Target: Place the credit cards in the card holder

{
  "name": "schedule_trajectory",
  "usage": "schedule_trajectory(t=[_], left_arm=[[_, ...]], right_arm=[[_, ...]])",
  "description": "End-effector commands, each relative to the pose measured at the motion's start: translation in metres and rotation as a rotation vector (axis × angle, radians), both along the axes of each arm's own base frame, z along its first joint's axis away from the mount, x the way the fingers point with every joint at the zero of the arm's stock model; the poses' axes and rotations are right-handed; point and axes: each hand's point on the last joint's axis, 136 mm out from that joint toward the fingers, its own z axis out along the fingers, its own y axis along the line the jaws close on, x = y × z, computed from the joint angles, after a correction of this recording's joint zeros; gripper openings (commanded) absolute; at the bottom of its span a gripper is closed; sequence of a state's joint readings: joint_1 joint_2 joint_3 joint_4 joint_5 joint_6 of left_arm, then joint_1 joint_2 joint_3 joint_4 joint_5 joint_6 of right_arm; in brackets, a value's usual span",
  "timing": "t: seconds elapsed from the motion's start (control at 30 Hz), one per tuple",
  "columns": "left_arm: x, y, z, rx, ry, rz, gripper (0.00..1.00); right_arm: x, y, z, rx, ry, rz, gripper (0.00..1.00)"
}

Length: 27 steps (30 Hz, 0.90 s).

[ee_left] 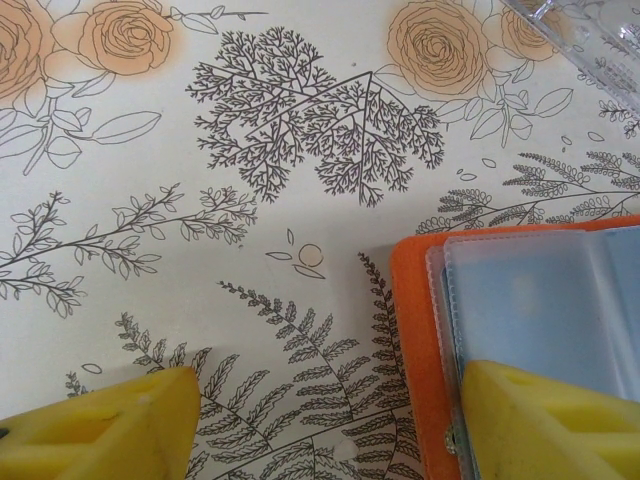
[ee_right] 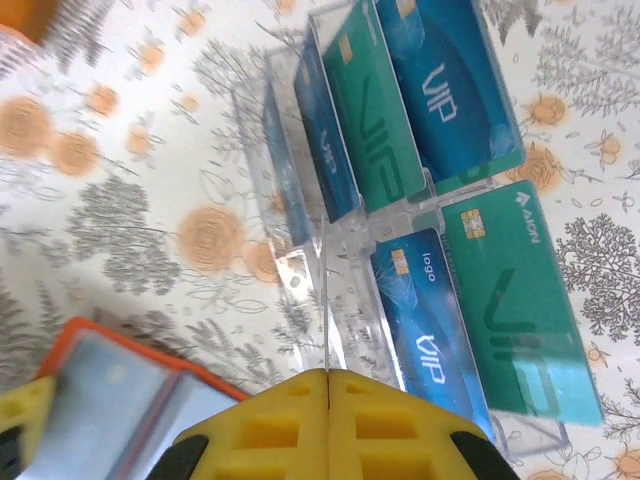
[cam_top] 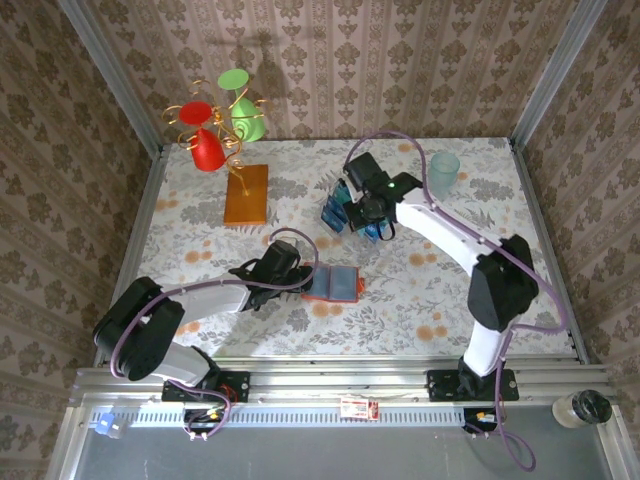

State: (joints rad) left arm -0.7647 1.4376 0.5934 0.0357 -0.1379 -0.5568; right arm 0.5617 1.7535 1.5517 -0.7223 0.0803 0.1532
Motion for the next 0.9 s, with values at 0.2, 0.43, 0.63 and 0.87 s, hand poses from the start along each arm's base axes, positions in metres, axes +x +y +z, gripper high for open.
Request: schedule_trajectory(t=[0.2,0.43,0.63,0.87], left_arm=[[-0.005,0.009,0.0,0.005,0.009,0.027,0.71],[-0.006,0.011,0.001,0.006,0.01,0.031,0.71],[-0.007,0.012,0.0,0.007,0.013,0.031,0.71],[-0.007,0.012,0.001,0.009,0.013,0.033,0.71]], right_arm=[[-0.046,0.035,-0.002,0.418,0.098,-0.047,0.0],[-0.07,0.05,-0.036,0.547,0.185,-0.085,0.0],[-0.082,0.059,-0.061,0.571,0.238,-0.102,0.0],[-0.087,0.067,-0.081,0.564,0.275,-0.106,0.0]])
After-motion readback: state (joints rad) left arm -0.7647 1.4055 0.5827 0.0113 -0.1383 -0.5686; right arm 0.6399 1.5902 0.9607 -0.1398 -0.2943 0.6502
